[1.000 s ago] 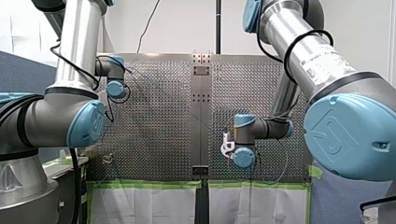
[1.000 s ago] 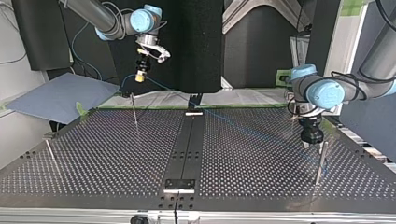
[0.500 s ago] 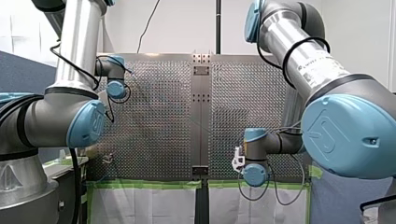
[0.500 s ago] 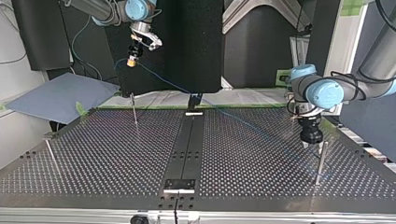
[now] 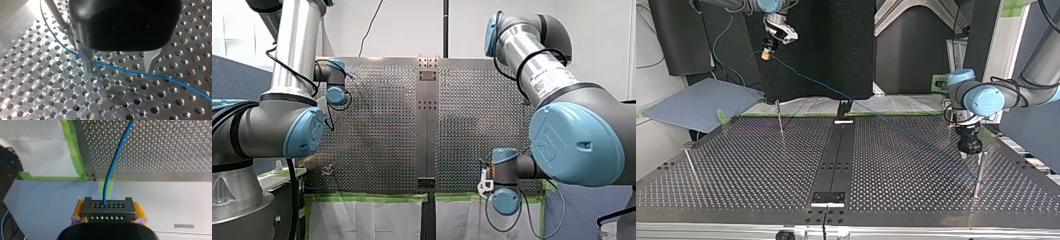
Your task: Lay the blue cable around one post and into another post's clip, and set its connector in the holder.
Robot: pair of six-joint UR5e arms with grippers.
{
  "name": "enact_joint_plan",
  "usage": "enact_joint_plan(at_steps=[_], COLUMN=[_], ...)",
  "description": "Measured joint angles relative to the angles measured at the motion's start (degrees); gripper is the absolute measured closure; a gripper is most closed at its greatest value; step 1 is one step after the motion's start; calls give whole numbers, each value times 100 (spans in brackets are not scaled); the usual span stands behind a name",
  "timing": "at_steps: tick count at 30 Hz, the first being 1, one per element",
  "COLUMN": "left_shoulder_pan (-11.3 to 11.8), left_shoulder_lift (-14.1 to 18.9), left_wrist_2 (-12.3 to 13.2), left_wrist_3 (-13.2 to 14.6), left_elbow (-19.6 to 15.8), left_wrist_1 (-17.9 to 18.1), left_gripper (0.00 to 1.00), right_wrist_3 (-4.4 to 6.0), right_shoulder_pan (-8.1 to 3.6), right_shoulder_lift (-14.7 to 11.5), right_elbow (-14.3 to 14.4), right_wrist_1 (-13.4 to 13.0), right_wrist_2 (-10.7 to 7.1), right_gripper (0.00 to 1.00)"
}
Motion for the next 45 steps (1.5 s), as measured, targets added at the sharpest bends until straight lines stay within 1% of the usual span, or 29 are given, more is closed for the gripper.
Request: enact_joint_plan(at_steps=[3,8,10,12,17,20,24,32,34,38,43,45], left_shoulder_pan=[-1,-1,-1,0,-9,-10,-16,-14,-14,-9,-4,-4], left_shoulder_lift=[-1,-1,-1,-1,-2,-2,-2,-2,-2,-2,-2,-2], left_wrist_2=[0,0,0,0,0,0,0,-8,-11,-16,-17,-19], left_wrist_3=[1,14,19,25,48,58,78,97,107,119,122,125], left_elbow=[3,19,34,45,53,54,56,56,56,61,78,79], left_wrist_1=[-4,-9,-14,-21,-27,-28,-29,-31,-32,-31,-43,-45], left_gripper=[0,0,0,0,0,0,0,0,0,0,0,0], right_wrist_3=[22,100,110,96,16,6,12,-7,17,105,130,133], right_shoulder_pan=[-134,-382,-483,-574,-849,-1024,-1231,-1643,-1744,-1953,-2224,-2313], right_shoulder_lift=[-3,-1,0,1,3,9,59,414,514,722,994,1082], right_elbow=[-27,-228,-323,-412,-686,-845,-974,-1240,-1268,-1328,-1374,-1385], right_wrist_1=[68,121,139,170,302,305,261,183,129,-19,-211,-243], right_wrist_2=[-134,-382,-482,-574,-849,-1023,-1231,-1642,-1744,-1952,-2225,-2312], right_gripper=[100,100,100,100,100,100,100,100,100,100,100,100])
